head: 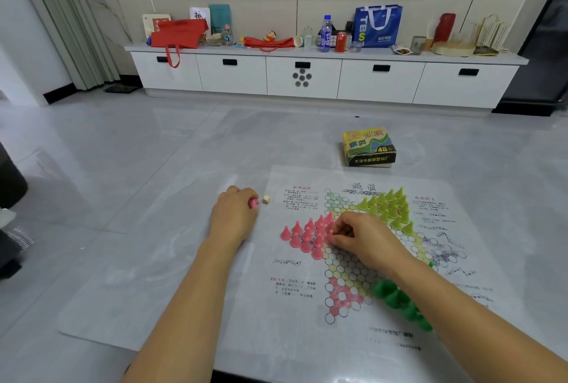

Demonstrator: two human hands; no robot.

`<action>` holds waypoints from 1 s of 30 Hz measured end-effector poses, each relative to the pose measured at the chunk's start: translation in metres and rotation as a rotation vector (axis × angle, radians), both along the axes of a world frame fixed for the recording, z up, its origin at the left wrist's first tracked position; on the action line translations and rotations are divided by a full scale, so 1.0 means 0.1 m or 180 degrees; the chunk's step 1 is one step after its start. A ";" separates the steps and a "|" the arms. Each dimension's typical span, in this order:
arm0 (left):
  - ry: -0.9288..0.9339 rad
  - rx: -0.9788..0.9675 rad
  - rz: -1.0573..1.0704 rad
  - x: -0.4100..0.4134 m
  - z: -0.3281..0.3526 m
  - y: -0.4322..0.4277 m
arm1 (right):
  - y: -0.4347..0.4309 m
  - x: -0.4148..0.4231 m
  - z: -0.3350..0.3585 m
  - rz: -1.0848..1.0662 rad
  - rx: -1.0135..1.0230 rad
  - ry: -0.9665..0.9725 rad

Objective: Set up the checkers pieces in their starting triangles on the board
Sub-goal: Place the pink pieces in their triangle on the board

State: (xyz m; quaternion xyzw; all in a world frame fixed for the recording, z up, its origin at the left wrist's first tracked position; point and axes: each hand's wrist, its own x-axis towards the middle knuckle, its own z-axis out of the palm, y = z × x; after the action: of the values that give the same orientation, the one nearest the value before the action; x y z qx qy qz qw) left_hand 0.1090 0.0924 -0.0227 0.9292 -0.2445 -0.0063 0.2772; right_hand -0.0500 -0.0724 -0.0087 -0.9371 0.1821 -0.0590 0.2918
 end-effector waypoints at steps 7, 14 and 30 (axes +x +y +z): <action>0.0319 0.0165 -0.0150 -0.12 0.07 0.13 | -0.01 0.00 0.01 0.0022 0.0048 0.0022; 0.0210 0.0300 -0.0262 -0.21 0.08 0.16 | 0.02 -0.01 0.02 -0.0006 0.0038 -0.0001; 0.0776 -0.1017 -0.0052 -0.25 0.20 0.18 | 0.02 -0.09 0.11 -0.0152 0.0246 -0.0257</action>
State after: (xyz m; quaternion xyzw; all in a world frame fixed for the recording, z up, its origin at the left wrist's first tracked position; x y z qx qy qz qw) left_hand 0.0837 0.1103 -0.0024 0.8637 -0.2144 -0.0822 0.4486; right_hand -0.0587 -0.0706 0.0026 -0.9174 0.1947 -0.0967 0.3334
